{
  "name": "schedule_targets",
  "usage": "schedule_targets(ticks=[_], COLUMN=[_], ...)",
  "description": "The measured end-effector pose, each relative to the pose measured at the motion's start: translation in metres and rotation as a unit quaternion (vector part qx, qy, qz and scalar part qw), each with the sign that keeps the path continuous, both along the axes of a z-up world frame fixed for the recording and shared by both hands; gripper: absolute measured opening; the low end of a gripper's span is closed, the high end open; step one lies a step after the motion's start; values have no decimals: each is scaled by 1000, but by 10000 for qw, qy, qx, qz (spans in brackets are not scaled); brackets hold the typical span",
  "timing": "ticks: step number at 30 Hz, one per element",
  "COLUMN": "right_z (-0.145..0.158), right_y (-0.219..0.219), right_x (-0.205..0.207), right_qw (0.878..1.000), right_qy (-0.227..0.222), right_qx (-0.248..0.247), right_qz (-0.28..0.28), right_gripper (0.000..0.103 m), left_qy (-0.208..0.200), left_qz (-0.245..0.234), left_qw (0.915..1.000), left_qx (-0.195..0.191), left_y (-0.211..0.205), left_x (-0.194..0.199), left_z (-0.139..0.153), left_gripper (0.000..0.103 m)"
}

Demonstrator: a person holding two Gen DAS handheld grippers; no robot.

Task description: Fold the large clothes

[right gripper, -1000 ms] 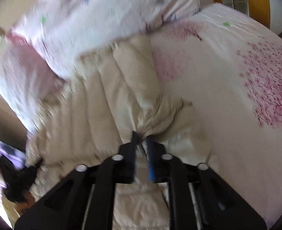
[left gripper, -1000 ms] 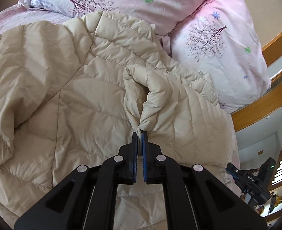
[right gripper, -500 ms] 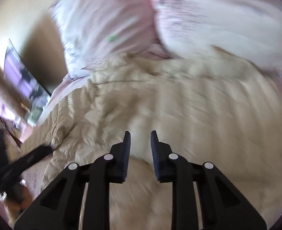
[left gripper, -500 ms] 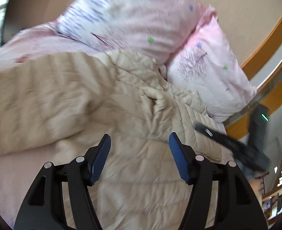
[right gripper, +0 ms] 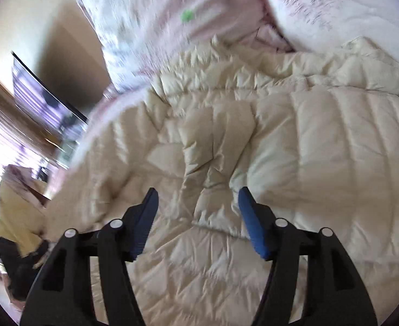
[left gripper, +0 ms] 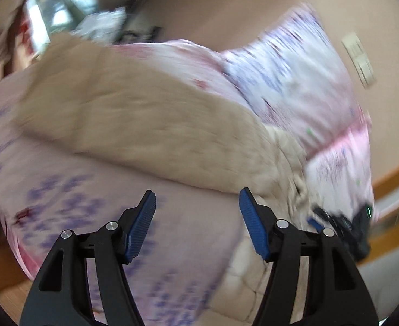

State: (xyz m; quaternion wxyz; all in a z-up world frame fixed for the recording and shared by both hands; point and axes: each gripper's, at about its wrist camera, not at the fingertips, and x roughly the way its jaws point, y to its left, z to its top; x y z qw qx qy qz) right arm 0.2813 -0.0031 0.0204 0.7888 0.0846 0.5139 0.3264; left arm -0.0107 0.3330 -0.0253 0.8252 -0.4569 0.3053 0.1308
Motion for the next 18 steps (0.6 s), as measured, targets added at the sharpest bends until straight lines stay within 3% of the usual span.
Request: schedule_targets(ticks=[4, 13, 16, 18], right_z=[7, 2, 2, 2], right_y=[-13, -13, -10, -11], right_x=[-4, -23, -27, -30], right_qw=[9996, 9986, 9984, 9982], right_qy=[177, 342, 340, 338], right_qx=[212, 370, 394, 417], right_qz=[-70, 165, 243, 278], right_gripper=[64, 64, 64, 64], left_qy=[-80, -19, -7, 35], left_qz=[541, 1501, 1730, 1902], left_qw=[9981, 9879, 9837, 9799], left_qx=[-300, -400, -488, -592], left_y=[20, 49, 57, 63], left_x=[-21, -28, -29, -30], left_z=[-12, -14, -17, -20], left_gripper=[64, 63, 52, 36])
